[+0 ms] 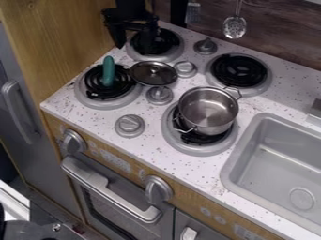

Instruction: Put the lid of the pot between the left burners

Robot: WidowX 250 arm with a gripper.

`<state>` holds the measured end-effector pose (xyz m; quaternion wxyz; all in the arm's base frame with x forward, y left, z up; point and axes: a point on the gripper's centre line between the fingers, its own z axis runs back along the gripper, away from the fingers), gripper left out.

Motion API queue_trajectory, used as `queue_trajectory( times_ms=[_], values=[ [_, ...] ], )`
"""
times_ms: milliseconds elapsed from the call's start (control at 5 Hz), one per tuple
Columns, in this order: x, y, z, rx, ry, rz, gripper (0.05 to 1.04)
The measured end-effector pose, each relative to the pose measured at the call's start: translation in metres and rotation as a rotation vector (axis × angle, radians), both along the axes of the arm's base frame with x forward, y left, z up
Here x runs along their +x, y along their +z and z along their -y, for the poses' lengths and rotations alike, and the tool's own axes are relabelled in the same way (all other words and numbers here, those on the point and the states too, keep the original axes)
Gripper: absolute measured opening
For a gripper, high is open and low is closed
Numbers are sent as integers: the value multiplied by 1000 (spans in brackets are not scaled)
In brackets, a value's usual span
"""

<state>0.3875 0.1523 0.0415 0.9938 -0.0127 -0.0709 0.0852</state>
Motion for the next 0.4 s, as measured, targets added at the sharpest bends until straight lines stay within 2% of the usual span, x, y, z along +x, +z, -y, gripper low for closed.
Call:
queue_trajectory(
  times_ms=[200,400],
  values=[
    [-20,-6,2,34,-51,-34,995],
    [-34,-10,2,80,-115,-31,995]
  ],
)
